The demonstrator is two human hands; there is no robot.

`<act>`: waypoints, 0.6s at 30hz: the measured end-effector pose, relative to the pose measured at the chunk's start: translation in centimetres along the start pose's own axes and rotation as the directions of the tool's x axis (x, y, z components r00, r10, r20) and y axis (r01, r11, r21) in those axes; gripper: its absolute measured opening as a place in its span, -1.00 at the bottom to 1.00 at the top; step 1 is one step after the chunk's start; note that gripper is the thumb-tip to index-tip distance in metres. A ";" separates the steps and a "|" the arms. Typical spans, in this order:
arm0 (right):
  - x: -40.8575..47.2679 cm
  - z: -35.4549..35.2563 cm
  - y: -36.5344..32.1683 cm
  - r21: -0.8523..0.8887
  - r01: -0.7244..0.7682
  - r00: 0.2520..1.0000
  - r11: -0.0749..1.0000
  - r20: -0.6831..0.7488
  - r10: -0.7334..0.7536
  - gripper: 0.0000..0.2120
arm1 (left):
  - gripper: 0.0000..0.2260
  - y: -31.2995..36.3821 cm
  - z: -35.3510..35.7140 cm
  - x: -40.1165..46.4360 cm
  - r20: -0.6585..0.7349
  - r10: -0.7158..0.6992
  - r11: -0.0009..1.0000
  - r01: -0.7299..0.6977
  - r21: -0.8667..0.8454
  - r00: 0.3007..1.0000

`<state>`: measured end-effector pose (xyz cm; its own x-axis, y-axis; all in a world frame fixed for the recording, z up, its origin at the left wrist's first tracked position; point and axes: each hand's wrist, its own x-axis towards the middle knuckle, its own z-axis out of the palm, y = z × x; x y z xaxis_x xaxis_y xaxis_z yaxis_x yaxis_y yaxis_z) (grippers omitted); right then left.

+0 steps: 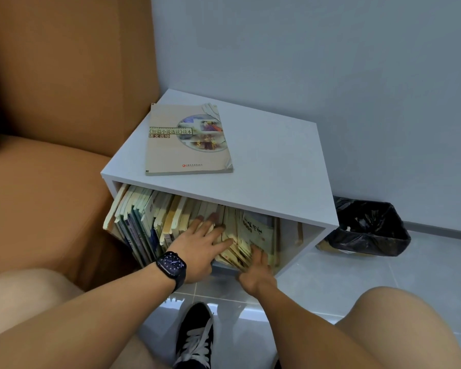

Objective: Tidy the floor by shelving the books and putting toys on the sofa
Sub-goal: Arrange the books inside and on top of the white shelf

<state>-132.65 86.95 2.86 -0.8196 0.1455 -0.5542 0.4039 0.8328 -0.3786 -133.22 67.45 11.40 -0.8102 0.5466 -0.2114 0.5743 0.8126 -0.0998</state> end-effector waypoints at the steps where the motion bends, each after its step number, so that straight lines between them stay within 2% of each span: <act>1: 0.4 -0.1 0.0 0.025 -0.022 1.000 0.999 -0.004 0.023 -0.21 | -0.37 -0.1 0.0 0.0 0.002 0.000 1.000 0.000 -0.010 1.000; 5: 1.1 -1.0 -0.6 0.160 -0.130 0.987 0.978 -0.077 0.144 -0.42 | -0.36 0.1 -0.1 0.0 0.010 -0.008 1.000 0.008 -0.014 1.000; 7: 0.1 -1.6 -1.8 0.152 -0.102 0.982 0.983 -0.140 0.124 -0.45 | -0.35 0.1 -0.5 0.0 0.018 -0.014 0.999 0.014 -0.037 1.000; 10: -2.3 -3.1 -4.5 0.153 -0.068 0.988 0.986 -0.125 0.087 -0.46 | -0.37 0.2 -1.6 0.0 0.003 -0.029 0.992 0.029 -0.124 1.000; 12: -4.4 -4.7 -6.5 0.139 -0.032 0.995 0.990 -0.091 0.045 -0.46 | -0.45 0.3 -2.9 -0.2 -0.010 -0.044 0.973 0.041 -0.226 0.999; 15: -8.0 -8.1 -8.9 0.020 0.103 0.995 0.994 -0.011 -0.103 -0.58 | -0.68 0.3 -5.8 -1.2 -0.023 -0.054 0.912 0.040 -0.408 0.998; 17: -10.3 -10.2 -10.1 -0.014 0.222 0.975 0.975 -0.013 -0.222 -0.72 | -0.81 -0.2 -8.0 -2.7 -0.079 -0.082 0.824 0.023 -0.567 0.994; 18: -11.3 -11.0 -10.5 0.002 0.266 0.963 0.964 -0.038 -0.266 -0.75 | -0.81 -0.6 -9.0 -3.6 -0.104 -0.122 0.767 0.027 -0.641 0.987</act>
<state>-132.11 82.44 21.25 -0.9123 -0.0608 -0.4050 0.1723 0.8403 -0.5141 -131.68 66.86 21.00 -0.8822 0.4612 -0.0952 0.3431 0.7678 0.5410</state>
